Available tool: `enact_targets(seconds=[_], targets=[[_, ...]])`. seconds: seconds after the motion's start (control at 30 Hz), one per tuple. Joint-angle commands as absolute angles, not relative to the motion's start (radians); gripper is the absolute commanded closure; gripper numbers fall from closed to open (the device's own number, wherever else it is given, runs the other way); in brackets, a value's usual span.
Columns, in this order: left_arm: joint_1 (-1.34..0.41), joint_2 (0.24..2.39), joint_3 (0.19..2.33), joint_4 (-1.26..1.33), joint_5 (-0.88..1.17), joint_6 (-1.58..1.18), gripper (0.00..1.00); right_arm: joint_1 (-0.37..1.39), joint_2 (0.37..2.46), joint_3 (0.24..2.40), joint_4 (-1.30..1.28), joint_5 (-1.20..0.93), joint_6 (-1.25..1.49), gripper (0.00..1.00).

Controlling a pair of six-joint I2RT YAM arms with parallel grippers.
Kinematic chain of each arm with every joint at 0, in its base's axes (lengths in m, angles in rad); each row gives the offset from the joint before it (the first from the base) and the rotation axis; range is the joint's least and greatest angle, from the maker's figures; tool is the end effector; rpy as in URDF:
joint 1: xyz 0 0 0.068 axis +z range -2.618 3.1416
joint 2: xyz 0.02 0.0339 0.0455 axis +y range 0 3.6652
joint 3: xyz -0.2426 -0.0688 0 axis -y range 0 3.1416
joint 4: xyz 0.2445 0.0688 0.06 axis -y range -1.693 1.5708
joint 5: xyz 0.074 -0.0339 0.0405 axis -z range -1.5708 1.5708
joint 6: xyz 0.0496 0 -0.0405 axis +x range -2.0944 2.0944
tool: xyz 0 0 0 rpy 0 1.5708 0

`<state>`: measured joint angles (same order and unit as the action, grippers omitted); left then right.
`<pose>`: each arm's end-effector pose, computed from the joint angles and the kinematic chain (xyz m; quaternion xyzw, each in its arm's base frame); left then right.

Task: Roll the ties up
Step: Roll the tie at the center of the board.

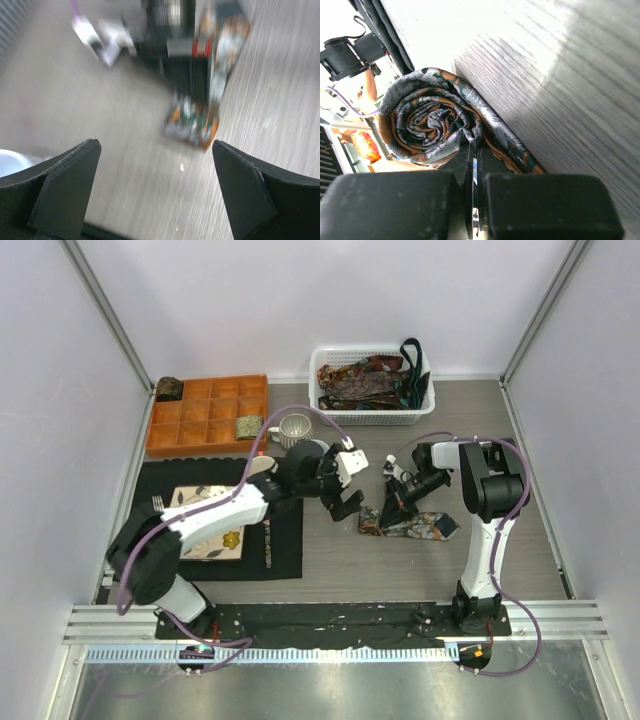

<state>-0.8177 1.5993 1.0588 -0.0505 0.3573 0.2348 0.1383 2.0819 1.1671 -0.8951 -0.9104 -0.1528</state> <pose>0.2387 -0.2800 0.2145 0.5085 0.7088 -0.2832 0.3985 0.3022 0.0816 0.0665 0.0775 -0.8899 -0.4373 0.1040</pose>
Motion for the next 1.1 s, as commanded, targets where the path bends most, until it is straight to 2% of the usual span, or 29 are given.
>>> enact_targets(seconds=[0.0,0.03,0.07,0.1,0.17,0.4,0.63,0.73,0.93,0.97,1.07], targets=[[-0.821,1.483,0.951,0.244,0.344,0.112,0.00,0.137,2.114,1.170,-0.854,-0.753,-0.199,0.99],[-0.821,1.483,0.953,0.242,0.359,0.138,0.00,0.137,2.114,1.169,-0.854,-0.755,-0.199,0.99],[-0.822,1.508,0.974,0.136,0.400,0.273,0.00,0.137,2.115,1.169,-0.854,-0.755,-0.201,0.99],[-0.819,1.526,1.020,0.092,0.496,0.316,0.00,0.137,2.117,1.173,-0.853,-0.755,-0.204,0.99],[-0.821,1.586,1.038,0.054,0.544,0.368,0.01,0.137,2.125,1.181,-0.856,-0.752,-0.204,0.99],[-0.821,1.724,1.015,0.199,0.620,0.410,0.00,0.147,2.193,1.273,-0.929,-0.778,-0.259,0.99],[-0.822,1.854,1.020,0.330,0.566,0.350,0.03,0.186,2.229,1.298,-0.953,-0.811,-0.293,0.99],[-0.822,1.877,1.022,0.334,0.566,0.344,0.11,0.213,2.232,1.305,-0.950,-0.819,-0.299,0.99],[-0.824,1.875,0.993,0.269,0.583,0.377,0.38,0.225,2.234,1.319,-0.928,-0.830,-0.267,0.98],[-0.824,1.871,0.991,0.253,0.584,0.380,0.48,0.225,2.224,1.319,-0.931,-0.830,-0.262,0.97],[-0.822,1.855,0.982,0.190,0.580,0.391,0.64,0.215,2.182,1.306,-0.943,-0.842,-0.250,0.82]])
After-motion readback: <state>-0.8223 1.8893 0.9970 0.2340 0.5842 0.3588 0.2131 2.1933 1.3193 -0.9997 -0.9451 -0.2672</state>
